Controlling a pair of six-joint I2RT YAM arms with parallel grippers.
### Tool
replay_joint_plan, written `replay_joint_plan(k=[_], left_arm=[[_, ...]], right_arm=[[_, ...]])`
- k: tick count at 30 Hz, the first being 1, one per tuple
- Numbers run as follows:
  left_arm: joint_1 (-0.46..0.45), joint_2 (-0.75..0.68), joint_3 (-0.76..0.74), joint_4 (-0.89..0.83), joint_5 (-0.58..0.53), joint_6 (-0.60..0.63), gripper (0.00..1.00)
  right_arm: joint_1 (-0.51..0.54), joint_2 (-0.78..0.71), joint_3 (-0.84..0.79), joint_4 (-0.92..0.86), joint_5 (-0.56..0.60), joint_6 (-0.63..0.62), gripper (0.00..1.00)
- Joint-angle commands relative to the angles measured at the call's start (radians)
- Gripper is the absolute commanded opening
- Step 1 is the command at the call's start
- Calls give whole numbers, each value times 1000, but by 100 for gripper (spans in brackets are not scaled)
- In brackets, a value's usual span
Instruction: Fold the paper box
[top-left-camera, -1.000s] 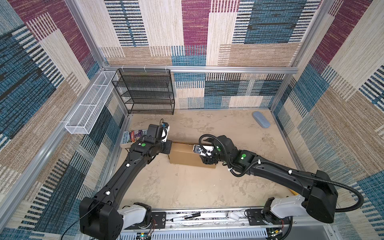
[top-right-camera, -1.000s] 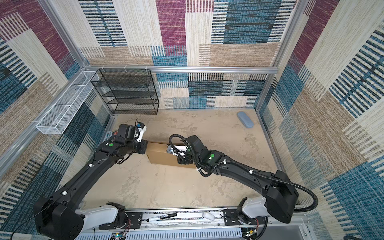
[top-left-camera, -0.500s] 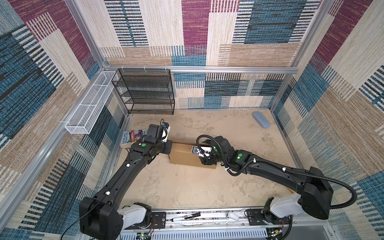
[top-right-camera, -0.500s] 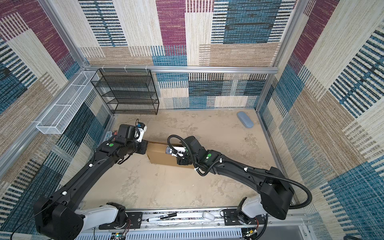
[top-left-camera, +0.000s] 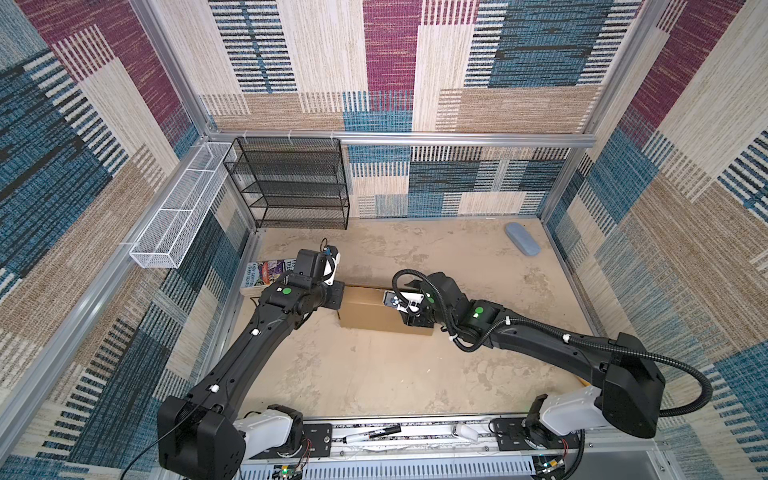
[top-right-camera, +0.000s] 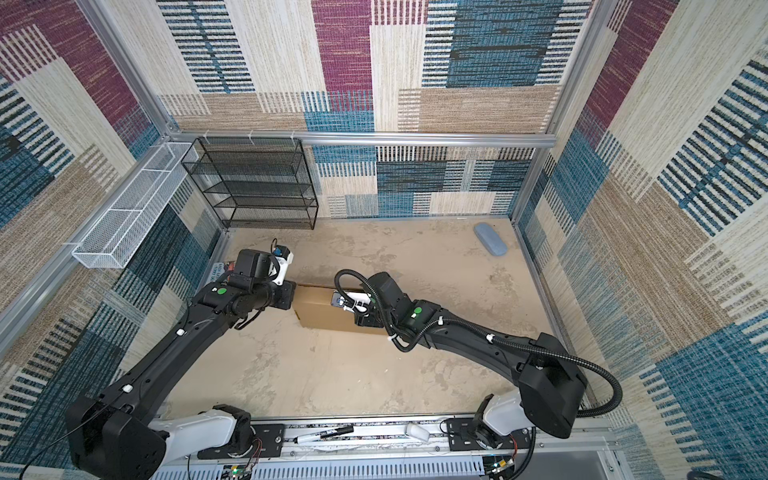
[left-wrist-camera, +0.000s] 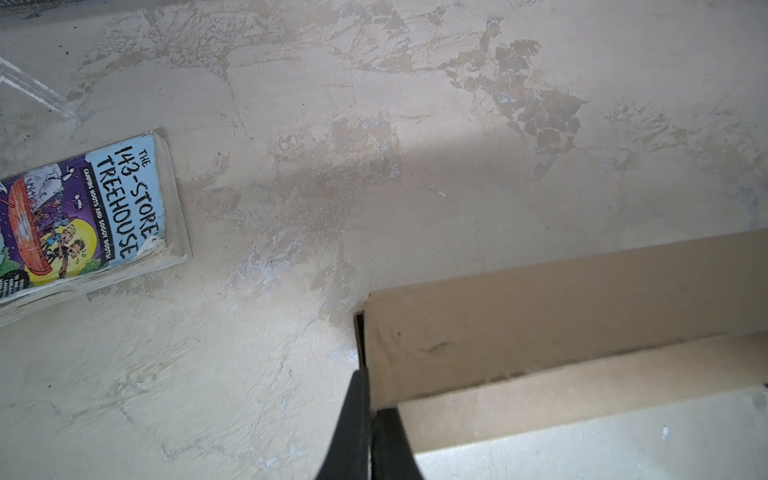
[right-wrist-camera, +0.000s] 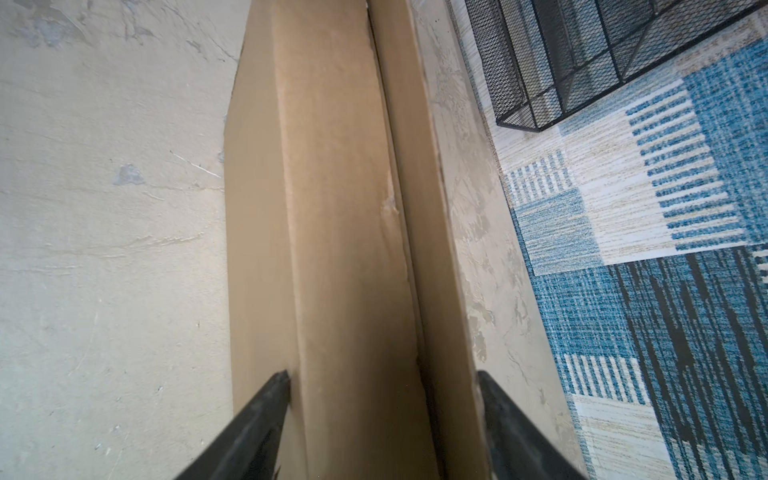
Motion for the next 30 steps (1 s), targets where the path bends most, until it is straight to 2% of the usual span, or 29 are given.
replay_joint_plan(k=[1,17,30], left_arm=[[-2,-4,-7,-62,11,-19,7],[-2,-65,-4,-81,16,-30,29],[0,-129,62,-175,-35,-22,40]], right_arm=[[0,1,-1,42,4,16,70],[-1,19,12,32,10,54,67],[-3,13,11,23,10,68,65]])
